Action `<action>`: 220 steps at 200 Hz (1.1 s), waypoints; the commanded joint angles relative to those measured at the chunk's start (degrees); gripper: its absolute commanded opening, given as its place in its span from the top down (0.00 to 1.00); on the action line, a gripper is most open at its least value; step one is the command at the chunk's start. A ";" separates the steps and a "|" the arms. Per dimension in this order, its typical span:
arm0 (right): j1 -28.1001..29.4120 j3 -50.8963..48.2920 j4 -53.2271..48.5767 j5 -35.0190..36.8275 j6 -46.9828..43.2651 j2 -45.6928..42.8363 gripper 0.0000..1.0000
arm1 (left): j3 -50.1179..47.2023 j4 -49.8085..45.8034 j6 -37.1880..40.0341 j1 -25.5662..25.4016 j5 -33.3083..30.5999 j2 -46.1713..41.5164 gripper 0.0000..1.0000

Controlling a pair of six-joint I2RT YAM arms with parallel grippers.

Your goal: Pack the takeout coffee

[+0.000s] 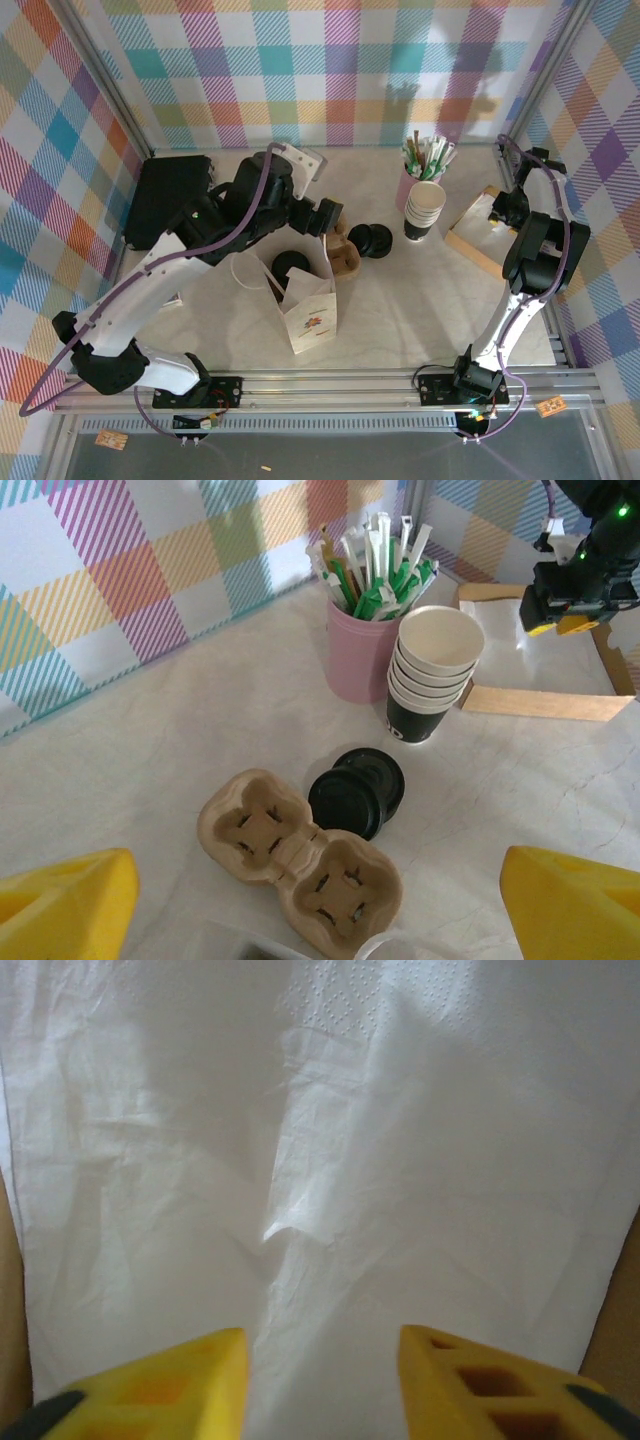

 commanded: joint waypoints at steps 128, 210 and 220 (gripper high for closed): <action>-0.36 -0.59 -0.11 -4.03 4.01 6.86 0.86 | -0.99 -0.61 1.20 0.54 0.08 -2.26 0.07; -0.29 0.61 -1.21 -2.76 3.18 0.15 1.00 | -1.03 0.44 1.15 0.63 0.29 -2.27 0.07; -0.29 0.37 -1.06 -2.54 3.14 -2.54 1.00 | -0.94 0.93 1.11 0.63 0.20 -2.42 0.07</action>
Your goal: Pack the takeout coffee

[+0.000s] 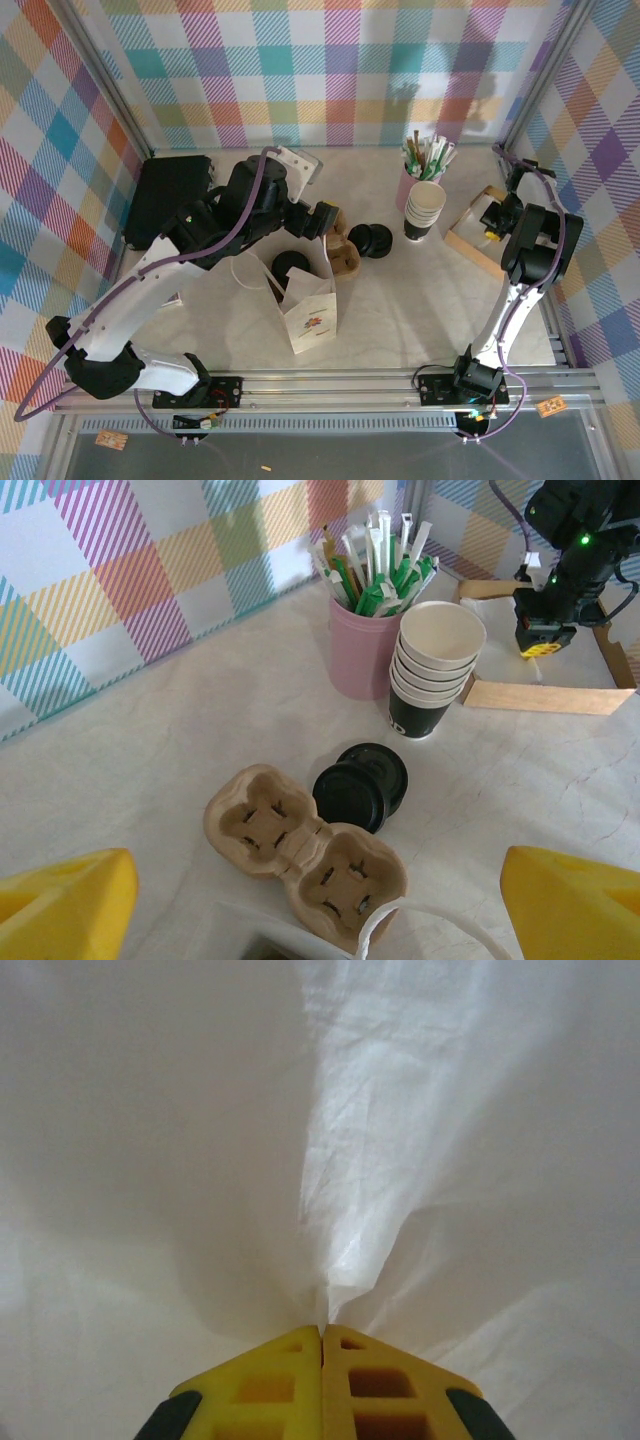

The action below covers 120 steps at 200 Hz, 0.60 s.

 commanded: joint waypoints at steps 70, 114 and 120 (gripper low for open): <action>-0.28 -6.42 5.11 -6.28 -2.31 -22.08 1.00 | -0.29 2.95 -0.09 0.57 0.04 -1.08 0.07; -0.29 -11.19 14.86 -15.80 0.53 -30.55 1.00 | 0.16 3.81 -2.12 0.54 0.43 -0.84 0.07; -0.29 -11.87 16.24 -17.06 0.98 -31.62 1.00 | 0.41 3.85 -2.36 0.56 0.39 -0.65 0.07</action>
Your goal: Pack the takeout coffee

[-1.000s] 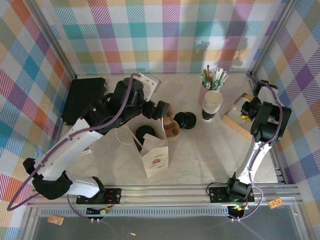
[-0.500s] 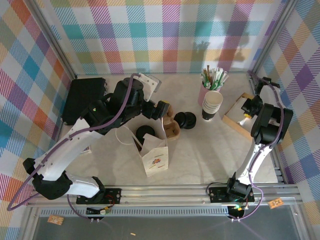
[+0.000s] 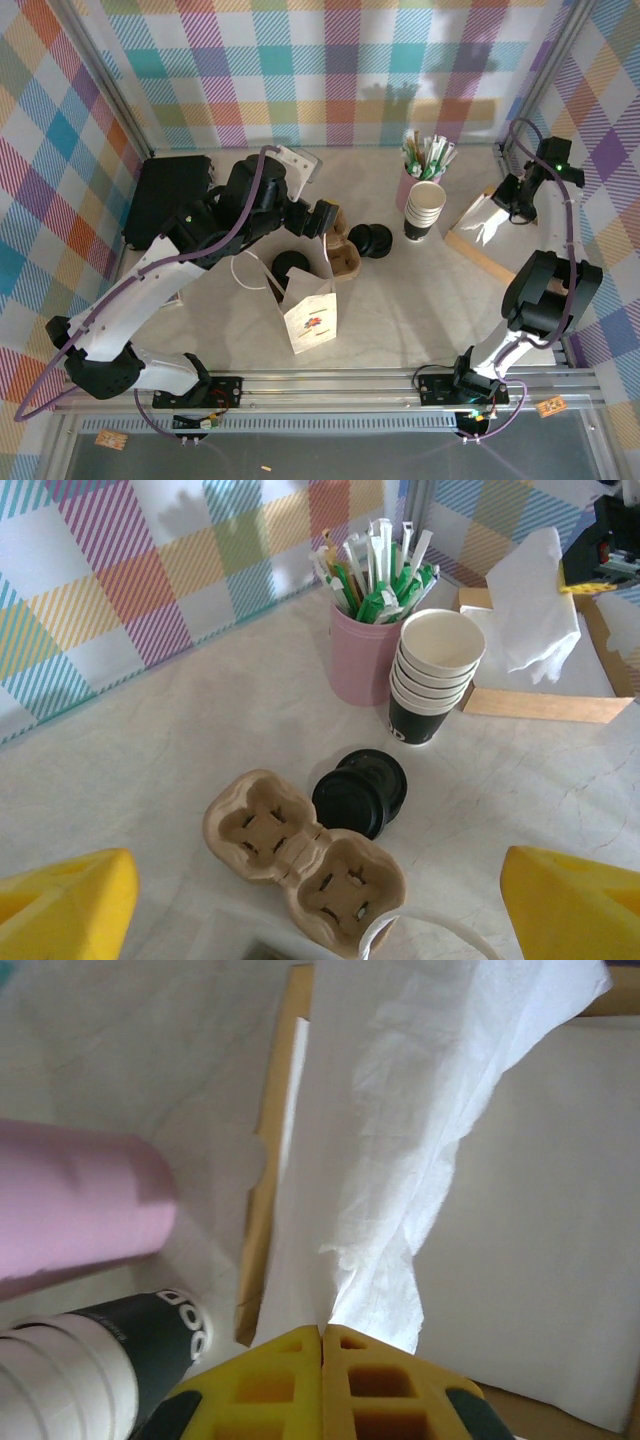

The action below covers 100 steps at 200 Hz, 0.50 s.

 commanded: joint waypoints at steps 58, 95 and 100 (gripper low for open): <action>0.57 -7.14 18.84 -17.87 8.43 -17.97 1.00 | 5.14 3.06 -0.98 0.48 1.26 2.10 0.08; 5.42 -7.34 24.85 -23.69 6.85 -22.90 1.00 | 11.62 -0.68 -3.15 0.99 1.57 5.45 0.09; 6.30 -7.36 25.68 -24.83 6.22 -23.44 1.00 | 12.38 -1.33 -3.44 1.21 1.76 5.73 0.09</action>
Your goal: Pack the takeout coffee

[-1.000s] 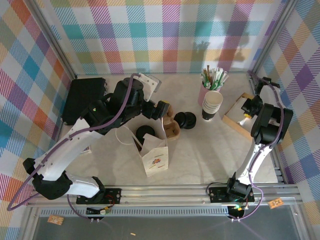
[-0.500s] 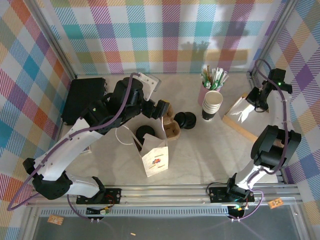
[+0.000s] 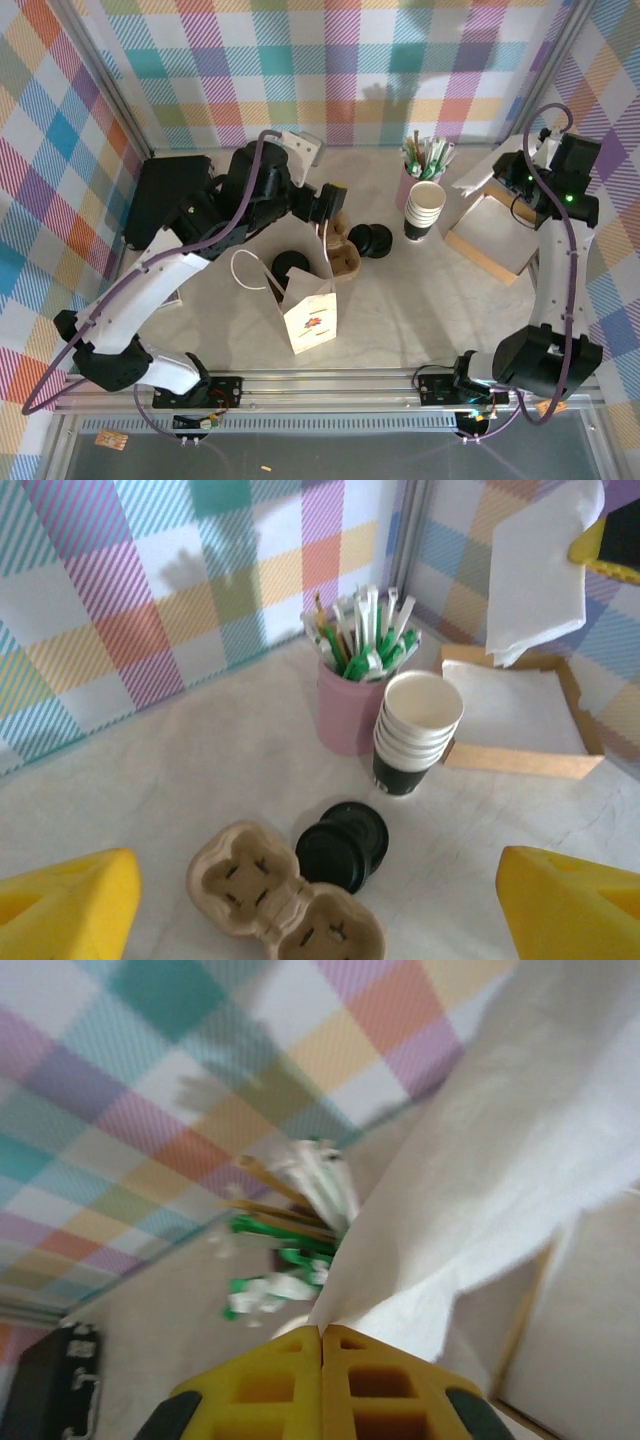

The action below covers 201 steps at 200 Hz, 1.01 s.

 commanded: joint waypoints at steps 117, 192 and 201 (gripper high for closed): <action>37.32 11.31 18.19 -32.61 -27.10 -1.17 1.00 | 2.89 -0.43 -13.21 22.71 27.64 -5.72 0.11; 54.97 7.08 16.82 -29.98 -51.11 -1.12 1.00 | -6.25 -2.38 -5.03 28.14 27.49 -19.85 0.08; 55.90 4.67 18.76 -29.88 -51.29 -1.52 1.00 | -7.94 -2.34 -4.91 28.14 26.61 -21.49 0.07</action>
